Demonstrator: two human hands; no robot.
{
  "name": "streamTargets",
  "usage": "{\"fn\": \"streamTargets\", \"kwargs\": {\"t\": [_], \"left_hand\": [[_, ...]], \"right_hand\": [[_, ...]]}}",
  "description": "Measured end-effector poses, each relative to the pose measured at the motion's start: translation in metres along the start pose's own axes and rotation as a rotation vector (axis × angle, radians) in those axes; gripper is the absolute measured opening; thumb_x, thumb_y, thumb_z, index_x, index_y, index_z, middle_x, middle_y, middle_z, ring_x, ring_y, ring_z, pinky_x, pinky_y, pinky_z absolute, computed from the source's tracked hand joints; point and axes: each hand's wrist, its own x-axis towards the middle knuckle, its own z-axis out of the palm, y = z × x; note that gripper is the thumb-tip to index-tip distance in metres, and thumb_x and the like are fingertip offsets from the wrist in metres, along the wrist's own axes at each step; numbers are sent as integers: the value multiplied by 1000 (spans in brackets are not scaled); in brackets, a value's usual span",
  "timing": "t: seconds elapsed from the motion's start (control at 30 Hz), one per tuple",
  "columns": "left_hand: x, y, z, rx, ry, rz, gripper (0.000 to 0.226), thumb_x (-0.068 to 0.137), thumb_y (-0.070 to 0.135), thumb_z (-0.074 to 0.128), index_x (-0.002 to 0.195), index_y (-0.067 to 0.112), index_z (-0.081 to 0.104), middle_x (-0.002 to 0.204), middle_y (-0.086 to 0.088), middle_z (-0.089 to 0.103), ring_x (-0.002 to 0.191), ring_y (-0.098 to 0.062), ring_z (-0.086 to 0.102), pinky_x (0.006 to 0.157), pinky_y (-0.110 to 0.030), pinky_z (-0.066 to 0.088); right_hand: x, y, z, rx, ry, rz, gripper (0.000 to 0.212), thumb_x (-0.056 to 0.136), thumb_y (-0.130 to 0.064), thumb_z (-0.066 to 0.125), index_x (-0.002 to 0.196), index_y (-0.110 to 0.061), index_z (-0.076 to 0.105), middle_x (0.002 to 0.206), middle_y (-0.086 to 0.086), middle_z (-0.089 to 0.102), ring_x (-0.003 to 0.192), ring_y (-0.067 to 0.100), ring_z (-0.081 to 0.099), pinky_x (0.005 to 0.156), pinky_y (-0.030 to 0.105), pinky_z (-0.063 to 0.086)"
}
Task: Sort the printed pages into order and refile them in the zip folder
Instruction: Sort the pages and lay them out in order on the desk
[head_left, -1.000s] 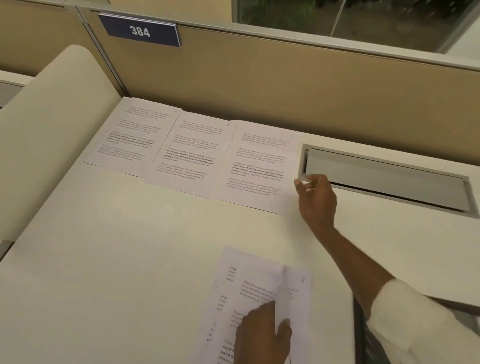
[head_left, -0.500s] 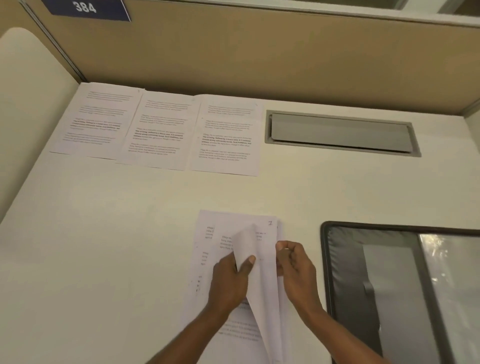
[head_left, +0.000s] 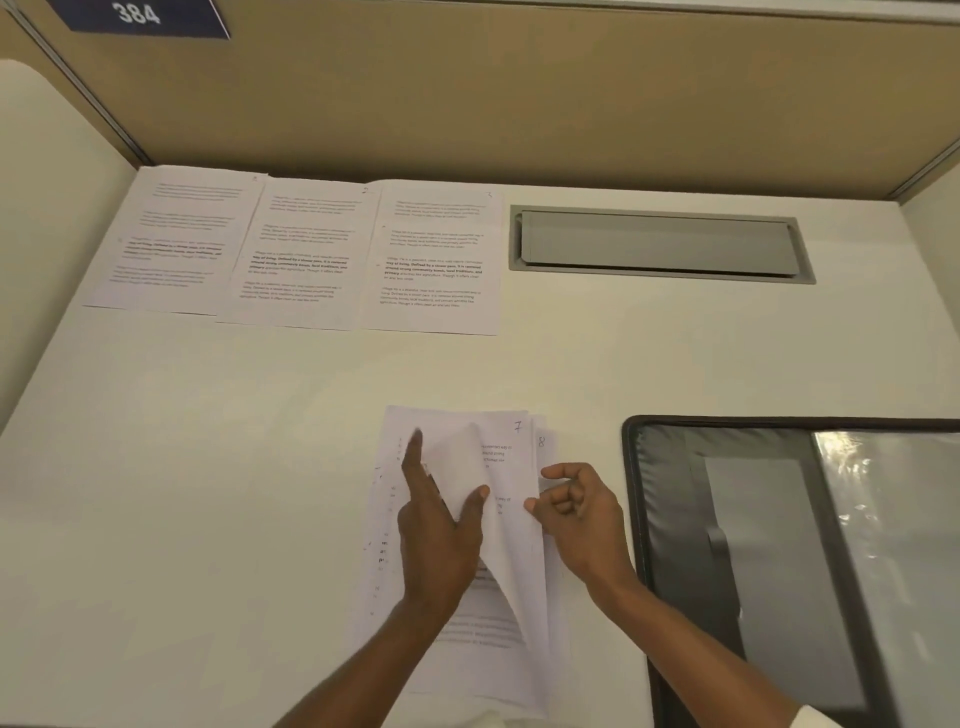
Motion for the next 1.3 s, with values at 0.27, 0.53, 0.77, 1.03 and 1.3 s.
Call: {"fn": "streamTargets", "kwargs": {"t": [0.27,0.53,0.77,1.03,1.3], "left_hand": [[-10,-9,12,105,28,155,6,97,31,76,102,32,79,95,13,72,75,-4,66,68,-35,58],[-10,1,19,169,46,16,21,92,46,77,104,30,71,93,16,69,75,-11,66,76,-36,57],[-6,12,19,158,12,-33,36,87,63,76,96,29,72,88,20,71,78,1,66,74,-25,54],[-2,10,23,266,29,-82,16,95,30,72,82,25,66,70,15,66,64,-3,64,54,-22,46],[-3,6,22,293,15,-87,14,94,39,72,89,27,72,73,18,67,66,0,63,60,-34,58]], "right_hand": [[-19,-13,15,207,-122,19,8,99,-20,72,98,-21,80,94,-4,80,90,15,75,81,27,61],[-24,-15,11,396,-199,100,12,101,-23,69,98,-15,77,102,12,78,101,34,73,90,45,59],[-26,-15,5,298,-226,20,19,104,-23,64,99,-12,78,97,12,78,98,35,73,94,49,59],[-10,-3,-1,41,-103,-143,13,103,-21,67,100,-21,79,98,-8,79,95,14,74,90,44,61],[55,-23,-11,-358,152,-198,55,87,-44,81,134,-25,61,104,-15,67,106,14,60,86,41,56]]}}
